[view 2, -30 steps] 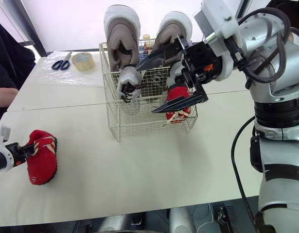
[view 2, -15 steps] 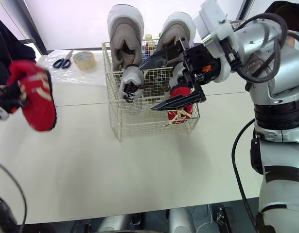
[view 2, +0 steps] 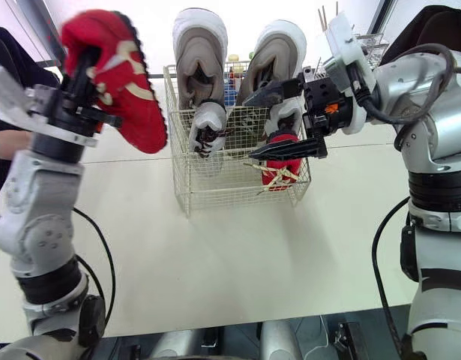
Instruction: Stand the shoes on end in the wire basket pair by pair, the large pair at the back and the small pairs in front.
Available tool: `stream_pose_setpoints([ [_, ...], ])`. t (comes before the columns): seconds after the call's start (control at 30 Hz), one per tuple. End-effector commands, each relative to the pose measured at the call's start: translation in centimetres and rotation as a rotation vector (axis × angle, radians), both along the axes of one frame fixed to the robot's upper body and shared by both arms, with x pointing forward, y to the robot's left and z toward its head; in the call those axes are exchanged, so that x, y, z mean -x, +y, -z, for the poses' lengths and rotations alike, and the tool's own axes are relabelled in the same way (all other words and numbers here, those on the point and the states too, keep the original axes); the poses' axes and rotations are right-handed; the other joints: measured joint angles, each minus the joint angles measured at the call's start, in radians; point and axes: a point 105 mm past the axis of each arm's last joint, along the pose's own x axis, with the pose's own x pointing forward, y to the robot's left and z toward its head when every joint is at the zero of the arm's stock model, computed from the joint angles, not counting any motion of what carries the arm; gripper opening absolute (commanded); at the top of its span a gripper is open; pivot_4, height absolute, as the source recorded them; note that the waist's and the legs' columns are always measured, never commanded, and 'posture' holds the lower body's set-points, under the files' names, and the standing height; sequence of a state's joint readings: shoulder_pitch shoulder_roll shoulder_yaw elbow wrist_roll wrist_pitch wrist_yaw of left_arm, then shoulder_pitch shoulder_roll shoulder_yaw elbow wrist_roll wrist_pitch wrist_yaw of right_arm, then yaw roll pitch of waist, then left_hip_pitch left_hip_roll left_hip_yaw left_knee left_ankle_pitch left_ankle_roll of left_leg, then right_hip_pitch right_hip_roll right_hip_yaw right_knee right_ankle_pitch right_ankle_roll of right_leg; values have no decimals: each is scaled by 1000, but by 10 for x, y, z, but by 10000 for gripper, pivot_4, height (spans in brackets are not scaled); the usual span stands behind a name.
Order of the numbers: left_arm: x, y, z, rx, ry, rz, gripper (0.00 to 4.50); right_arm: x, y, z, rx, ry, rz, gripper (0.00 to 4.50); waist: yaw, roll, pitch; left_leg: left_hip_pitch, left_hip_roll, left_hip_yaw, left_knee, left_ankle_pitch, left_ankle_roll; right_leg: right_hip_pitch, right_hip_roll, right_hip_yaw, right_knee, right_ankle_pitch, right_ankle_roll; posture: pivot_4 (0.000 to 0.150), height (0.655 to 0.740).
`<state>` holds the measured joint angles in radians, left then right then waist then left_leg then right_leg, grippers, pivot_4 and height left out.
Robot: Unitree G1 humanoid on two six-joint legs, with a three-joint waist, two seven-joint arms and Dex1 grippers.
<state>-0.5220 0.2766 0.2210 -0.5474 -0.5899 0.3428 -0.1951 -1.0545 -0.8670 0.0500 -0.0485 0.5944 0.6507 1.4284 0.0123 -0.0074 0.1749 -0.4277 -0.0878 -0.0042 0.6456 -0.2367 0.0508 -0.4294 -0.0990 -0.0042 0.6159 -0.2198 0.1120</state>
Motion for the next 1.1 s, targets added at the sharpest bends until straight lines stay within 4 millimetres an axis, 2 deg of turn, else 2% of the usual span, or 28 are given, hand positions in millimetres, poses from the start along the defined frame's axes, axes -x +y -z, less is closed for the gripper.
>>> stream_pose_setpoints([
  [0.03, 3, -10, -1, -41, -85, -14, 385, 5, -5, -9, -13, -47, 18, 45000, 0, 0, 0, 0, 0, 0, 0, 0, 0, 0, 0, 0, 0, 0, 0, 1500, 7400],
  [0.2, -1, -18, 9, -54, -95, -4, 385, 2, -1, -8, -16, -58, 27, 45000, 1, 0, 0, 0, 0, 0, 1, -1, 2, 0, 0, 0, 0, 0, 0, 1500, 7400],
  [0.47, -8, -43, 44, -86, -56, 27, 385, 5, 3, -7, -16, -62, 15, 45000, 3, 0, 0, 0, 0, 0, 2, -1, 2, 1, 0, 0, 0, 0, 0, 1500, 7400],
  [0.67, -24, -64, 70, -92, -59, -44, 385, 7, 1, -6, -26, -62, 24, 45000, 6, 0, -1, 0, 0, 0, 2, -2, 3, 2, -1, 0, -1, 0, 0, 1500, 7400],
  [0.87, -34, -75, 89, -102, -70, -98, 385, 7, 6, -8, -34, -62, 25, 45000, 24, 1, -2, 1, 0, 0, 4, -2, 3, 3, -1, 0, -1, 0, 0, 1500, 7400],
  [1.1, -27, -93, 107, -99, -67, -96, 385, 8, 6, -6, -32, -54, 26, 45000, 30, 1, -4, 1, 0, 0, 5, -2, 3, 4, -2, -1, -1, 0, 0, 1500, 7400],
])
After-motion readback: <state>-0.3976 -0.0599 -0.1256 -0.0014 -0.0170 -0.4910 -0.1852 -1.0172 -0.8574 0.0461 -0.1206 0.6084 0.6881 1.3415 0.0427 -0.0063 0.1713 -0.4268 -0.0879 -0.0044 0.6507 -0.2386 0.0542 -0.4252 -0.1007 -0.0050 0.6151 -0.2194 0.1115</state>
